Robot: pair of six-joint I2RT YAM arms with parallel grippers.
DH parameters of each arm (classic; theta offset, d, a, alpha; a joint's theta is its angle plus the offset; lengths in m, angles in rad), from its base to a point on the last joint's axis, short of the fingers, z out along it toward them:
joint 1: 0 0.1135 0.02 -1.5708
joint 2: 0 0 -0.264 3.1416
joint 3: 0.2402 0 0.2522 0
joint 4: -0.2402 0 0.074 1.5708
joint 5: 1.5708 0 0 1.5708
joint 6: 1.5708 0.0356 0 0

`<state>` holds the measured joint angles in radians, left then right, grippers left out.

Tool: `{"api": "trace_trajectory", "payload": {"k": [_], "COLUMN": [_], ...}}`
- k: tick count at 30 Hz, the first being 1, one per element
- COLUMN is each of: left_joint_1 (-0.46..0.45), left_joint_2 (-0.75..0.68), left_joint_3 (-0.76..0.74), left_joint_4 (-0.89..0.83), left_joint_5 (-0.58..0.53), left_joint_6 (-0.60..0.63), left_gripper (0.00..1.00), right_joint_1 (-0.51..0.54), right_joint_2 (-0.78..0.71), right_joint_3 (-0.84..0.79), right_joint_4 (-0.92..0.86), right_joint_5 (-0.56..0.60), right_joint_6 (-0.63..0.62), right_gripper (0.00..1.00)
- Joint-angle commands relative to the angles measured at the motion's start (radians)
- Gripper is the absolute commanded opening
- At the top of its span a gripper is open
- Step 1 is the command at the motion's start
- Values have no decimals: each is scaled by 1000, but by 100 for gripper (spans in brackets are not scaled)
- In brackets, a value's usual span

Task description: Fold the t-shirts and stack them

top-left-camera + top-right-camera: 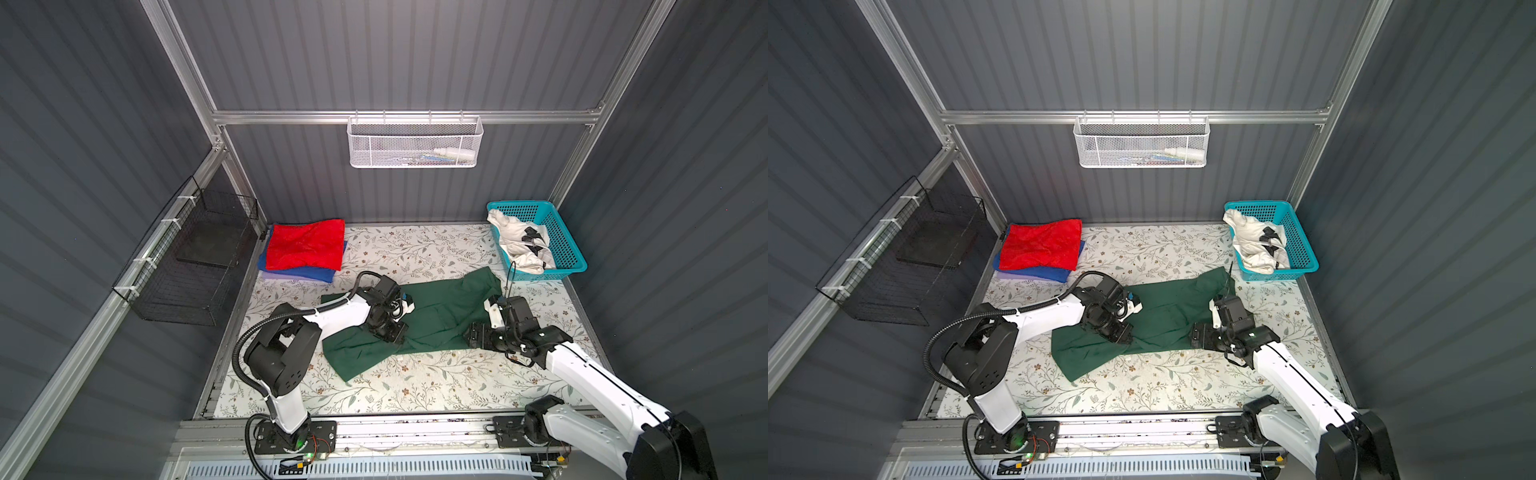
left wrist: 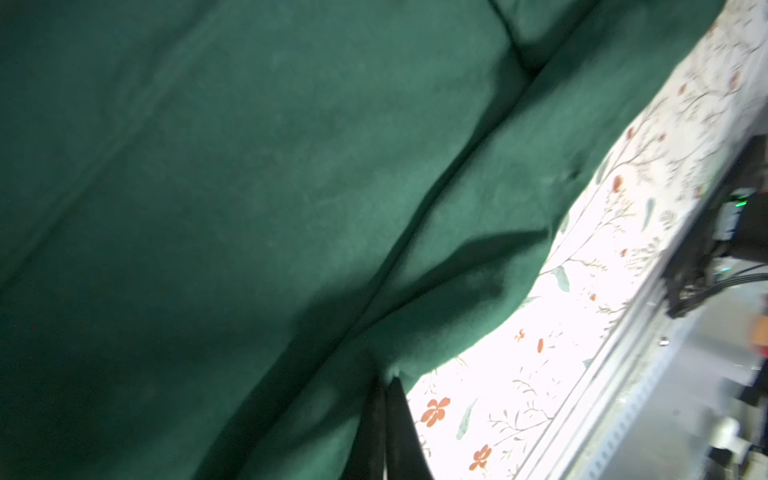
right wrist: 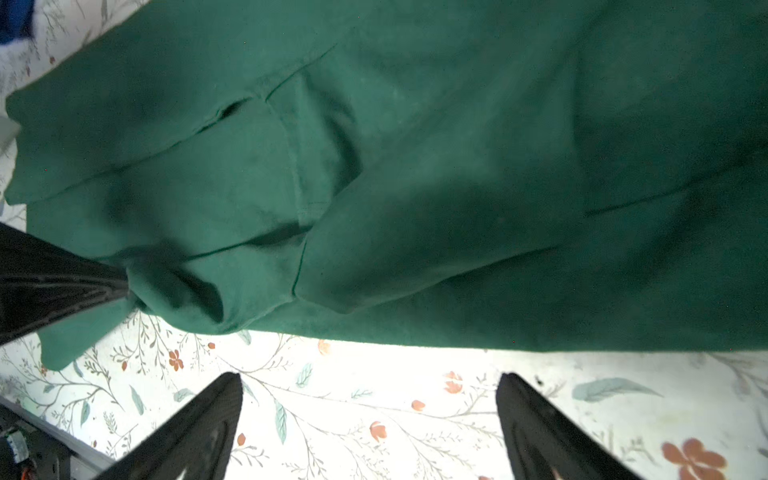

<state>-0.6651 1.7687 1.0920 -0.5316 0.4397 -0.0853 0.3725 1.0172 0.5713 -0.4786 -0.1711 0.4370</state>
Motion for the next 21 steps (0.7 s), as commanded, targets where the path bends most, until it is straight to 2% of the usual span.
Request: {"api": "trace_trajectory", "payload": {"k": [1, 6, 11, 12, 13, 14, 16, 18, 21], "left_joint_1": [73, 152, 236, 243, 249, 255, 268, 277, 278], "left_joint_2": [18, 17, 99, 112, 123, 127, 114, 83, 25], "left_joint_3": [19, 13, 49, 55, 66, 75, 93, 104, 131], "left_joint_4": [25, 49, 40, 36, 28, 19, 13, 21, 24], "left_joint_5": [138, 214, 332, 338, 330, 302, 220, 155, -3], "left_joint_6": [-3, -17, -43, -44, -41, -43, -68, -79, -107], "left_gripper": [0, 0, 0, 5, 15, 24, 34, 48, 54], "right_joint_1": [45, 97, 149, 156, 163, 169, 175, 183, 199], "right_joint_2": [22, 83, 186, 200, 216, 227, 252, 277, 317], "right_joint_3": [42, 96, 161, 167, 175, 184, 198, 213, 239], "right_joint_4": [9, 25, 23, 25, 31, 33, 38, 51, 63], "right_joint_5": [47, 71, 88, 91, 88, 83, 77, 61, 53], "right_joint_6": [-16, -21, -46, -46, -46, -46, -40, -37, -38], "right_gripper": [96, 96, 95, 94, 94, 94, 94, 94, 94]}}
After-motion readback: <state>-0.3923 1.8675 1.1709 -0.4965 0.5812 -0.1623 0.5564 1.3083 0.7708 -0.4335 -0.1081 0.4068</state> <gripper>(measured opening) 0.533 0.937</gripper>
